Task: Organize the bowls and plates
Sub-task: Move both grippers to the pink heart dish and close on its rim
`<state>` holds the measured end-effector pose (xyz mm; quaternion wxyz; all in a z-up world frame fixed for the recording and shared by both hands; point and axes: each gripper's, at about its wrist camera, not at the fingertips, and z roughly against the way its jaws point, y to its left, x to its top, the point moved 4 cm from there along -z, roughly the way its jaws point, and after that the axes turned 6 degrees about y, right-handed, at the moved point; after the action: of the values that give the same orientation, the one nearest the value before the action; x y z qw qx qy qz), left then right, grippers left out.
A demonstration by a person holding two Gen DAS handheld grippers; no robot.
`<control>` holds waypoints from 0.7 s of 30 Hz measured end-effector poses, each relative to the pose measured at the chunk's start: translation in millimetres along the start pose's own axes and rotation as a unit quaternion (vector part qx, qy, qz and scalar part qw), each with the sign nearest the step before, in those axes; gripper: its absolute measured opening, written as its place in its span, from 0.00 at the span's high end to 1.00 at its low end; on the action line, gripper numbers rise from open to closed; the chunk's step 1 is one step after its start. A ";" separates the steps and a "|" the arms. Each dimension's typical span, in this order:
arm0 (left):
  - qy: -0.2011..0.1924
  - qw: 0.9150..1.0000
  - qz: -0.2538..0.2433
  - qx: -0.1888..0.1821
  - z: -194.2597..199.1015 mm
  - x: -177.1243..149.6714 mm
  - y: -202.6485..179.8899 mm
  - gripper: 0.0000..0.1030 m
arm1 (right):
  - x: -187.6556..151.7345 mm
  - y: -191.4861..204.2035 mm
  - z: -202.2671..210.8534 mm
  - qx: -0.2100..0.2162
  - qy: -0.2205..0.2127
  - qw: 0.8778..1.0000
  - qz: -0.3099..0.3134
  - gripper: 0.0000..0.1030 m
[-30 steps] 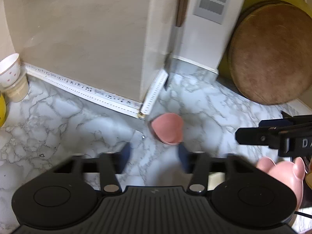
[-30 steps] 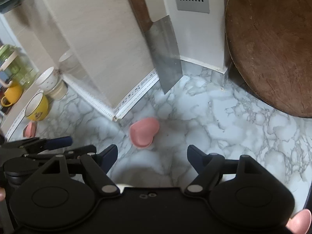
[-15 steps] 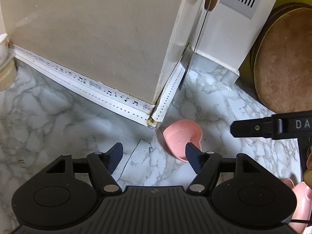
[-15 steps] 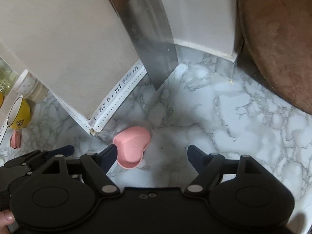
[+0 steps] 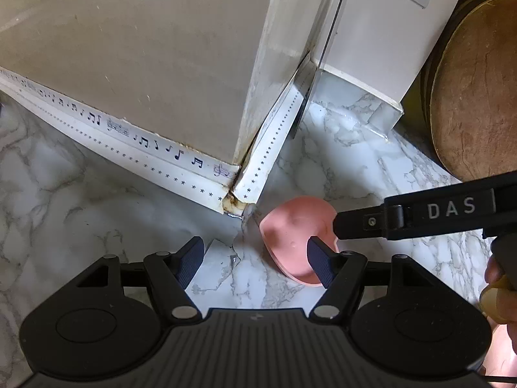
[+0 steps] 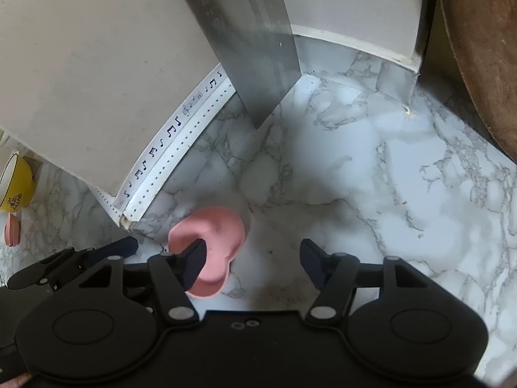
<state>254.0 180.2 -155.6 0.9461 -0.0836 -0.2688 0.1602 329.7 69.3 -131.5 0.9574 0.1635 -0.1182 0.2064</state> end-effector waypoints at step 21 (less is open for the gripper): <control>-0.002 1.000 0.002 -0.001 -10.5 -3.8 -2.9 0.68 | -1.2 11.3 -19.1 0.002 0.008 1.000 0.013 0.85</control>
<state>257.3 175.4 -165.6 0.9452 -0.0843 -0.2707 0.1621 326.7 85.5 -146.4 0.9552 0.1626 -0.1119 0.2203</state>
